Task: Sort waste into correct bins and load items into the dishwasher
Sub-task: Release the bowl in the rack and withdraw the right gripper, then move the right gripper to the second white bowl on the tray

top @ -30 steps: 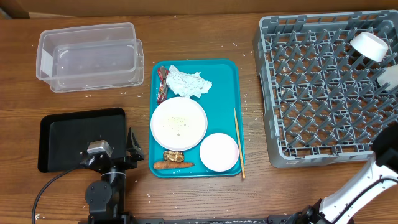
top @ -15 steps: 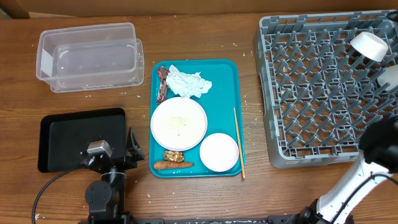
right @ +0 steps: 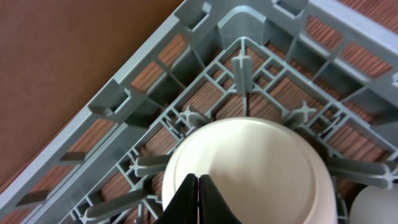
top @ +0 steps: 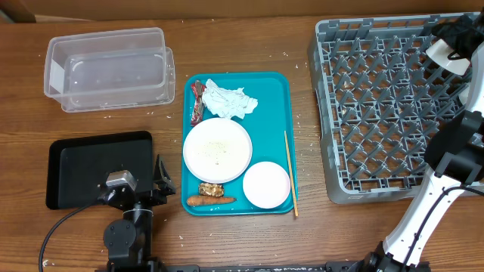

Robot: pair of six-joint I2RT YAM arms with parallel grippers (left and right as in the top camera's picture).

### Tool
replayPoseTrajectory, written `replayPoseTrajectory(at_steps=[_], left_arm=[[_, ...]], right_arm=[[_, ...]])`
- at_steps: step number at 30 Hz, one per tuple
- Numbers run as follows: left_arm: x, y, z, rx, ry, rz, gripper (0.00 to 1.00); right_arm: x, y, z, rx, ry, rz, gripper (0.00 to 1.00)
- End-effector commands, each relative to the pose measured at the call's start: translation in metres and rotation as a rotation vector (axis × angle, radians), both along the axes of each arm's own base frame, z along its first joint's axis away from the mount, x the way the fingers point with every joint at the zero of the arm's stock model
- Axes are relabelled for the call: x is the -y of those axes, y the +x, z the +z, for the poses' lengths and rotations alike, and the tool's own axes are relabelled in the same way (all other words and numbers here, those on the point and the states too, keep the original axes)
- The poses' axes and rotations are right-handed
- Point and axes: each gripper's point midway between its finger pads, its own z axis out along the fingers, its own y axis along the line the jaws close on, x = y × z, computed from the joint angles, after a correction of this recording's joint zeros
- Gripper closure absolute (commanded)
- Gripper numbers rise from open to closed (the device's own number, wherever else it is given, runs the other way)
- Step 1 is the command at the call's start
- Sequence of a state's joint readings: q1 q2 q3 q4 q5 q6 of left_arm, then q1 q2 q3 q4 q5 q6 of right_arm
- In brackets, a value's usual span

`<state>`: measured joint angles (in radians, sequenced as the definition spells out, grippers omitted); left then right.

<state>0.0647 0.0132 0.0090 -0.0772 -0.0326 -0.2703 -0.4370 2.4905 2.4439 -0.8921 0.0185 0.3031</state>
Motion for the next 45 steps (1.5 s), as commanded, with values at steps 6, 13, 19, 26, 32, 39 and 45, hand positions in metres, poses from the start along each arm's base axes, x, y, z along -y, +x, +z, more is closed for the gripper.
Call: replayPoseTrajectory(at_steps=[6,13,19,26,32,39,45], left_arm=[[0.003,0.000,0.000,0.006,-0.007,-0.014,0.00],[0.003,0.000,0.000,0.006,-0.007,-0.013,0.00],[0.003,0.000,0.000,0.006,-0.007,-0.013,0.00],[0.003,0.000,0.000,0.006,-0.007,-0.014,0.00],[0.003,0.000,0.000,0.006,-0.007,-0.013,0.00],[0.003,0.000,0.000,0.006,-0.007,-0.014,0.00],[0.003,0.000,0.000,0.006,-0.007,-0.013,0.00]], right_arm=[[0.008,-0.007,-0.006,-0.036,-0.026,-0.034,0.91],[0.001,-0.022,-0.016,-0.109,0.007,-0.033,0.91],[-0.008,-0.035,0.003,-0.130,0.031,-0.029,0.95],[-0.061,-0.049,0.110,0.041,0.157,0.114,0.88],[-0.164,-0.074,0.192,0.187,0.380,0.430,0.70],[-0.281,-0.118,0.189,0.027,0.452,0.771,0.00],[-0.352,-0.122,0.158,-0.112,0.321,0.912,0.00]])
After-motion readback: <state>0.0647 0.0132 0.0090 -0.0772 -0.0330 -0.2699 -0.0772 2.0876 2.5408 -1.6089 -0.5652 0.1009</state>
